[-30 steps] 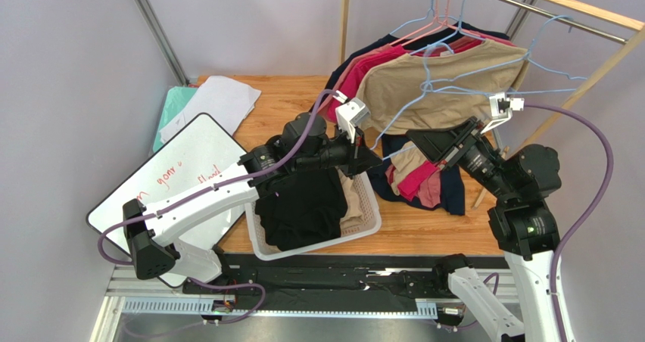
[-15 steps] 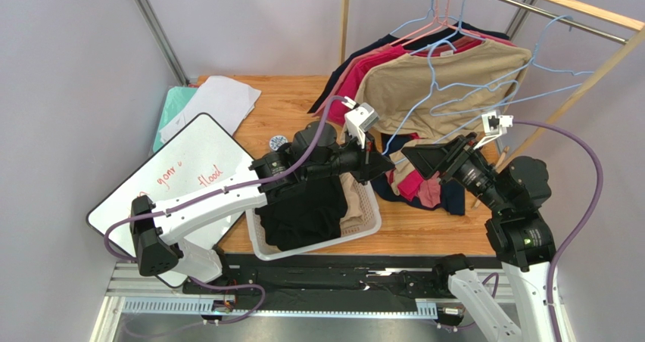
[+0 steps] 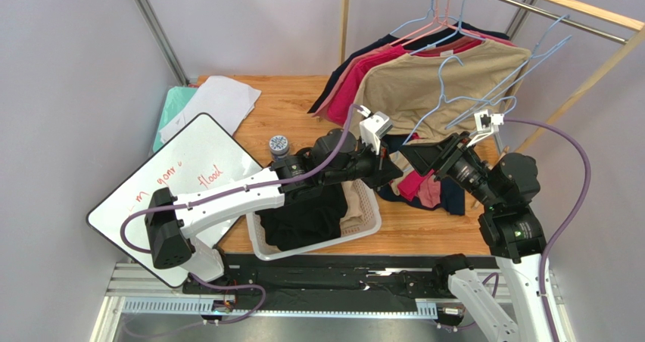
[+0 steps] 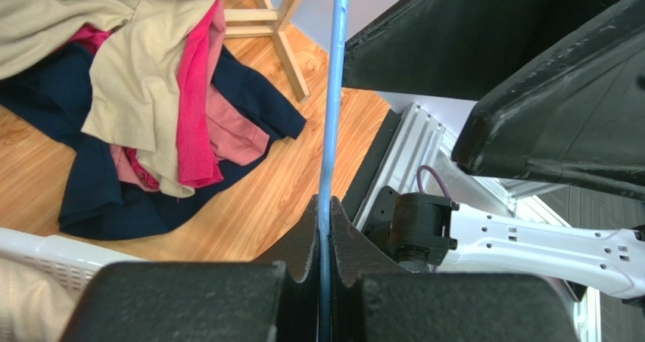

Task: Remove the t-shirt from the hanger

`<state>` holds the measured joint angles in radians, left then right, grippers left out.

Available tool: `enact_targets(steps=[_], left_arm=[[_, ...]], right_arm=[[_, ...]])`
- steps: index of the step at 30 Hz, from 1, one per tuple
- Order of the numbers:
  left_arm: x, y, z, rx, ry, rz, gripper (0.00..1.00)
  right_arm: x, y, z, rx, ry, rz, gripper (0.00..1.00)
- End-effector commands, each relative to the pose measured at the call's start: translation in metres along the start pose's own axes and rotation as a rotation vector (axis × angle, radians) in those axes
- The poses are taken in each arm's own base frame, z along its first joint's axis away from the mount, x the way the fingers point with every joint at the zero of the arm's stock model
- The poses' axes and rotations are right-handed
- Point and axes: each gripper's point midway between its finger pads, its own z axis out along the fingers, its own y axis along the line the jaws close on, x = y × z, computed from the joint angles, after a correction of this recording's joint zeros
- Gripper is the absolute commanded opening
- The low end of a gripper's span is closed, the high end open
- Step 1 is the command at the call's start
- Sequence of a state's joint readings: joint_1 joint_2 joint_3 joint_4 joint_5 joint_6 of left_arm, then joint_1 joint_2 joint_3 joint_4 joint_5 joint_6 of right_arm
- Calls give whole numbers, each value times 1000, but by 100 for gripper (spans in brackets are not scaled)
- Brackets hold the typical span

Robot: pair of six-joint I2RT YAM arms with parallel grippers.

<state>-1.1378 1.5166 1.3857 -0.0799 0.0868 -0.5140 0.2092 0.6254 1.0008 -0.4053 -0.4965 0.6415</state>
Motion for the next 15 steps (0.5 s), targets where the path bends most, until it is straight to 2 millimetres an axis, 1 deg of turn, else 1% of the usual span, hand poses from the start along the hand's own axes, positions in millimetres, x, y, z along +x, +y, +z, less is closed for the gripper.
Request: enact_targets(steps=[1,6,12,15], left_arm=[[-35,-25,-1,41,-96,-6,0],[-37,-28,0,38,-110,-11,0],[-31,-31,4,41,-98,-19,0],[-29,-35,8,48,-92,-17,0]], right_arm=[[-8,5,4,-33,-39,-17,52],[-8,0,6,-17,-48,-7,48],[-8,-4,8,-8,-53,-1,46],[-7,-2,8,-15,-54,7,41]])
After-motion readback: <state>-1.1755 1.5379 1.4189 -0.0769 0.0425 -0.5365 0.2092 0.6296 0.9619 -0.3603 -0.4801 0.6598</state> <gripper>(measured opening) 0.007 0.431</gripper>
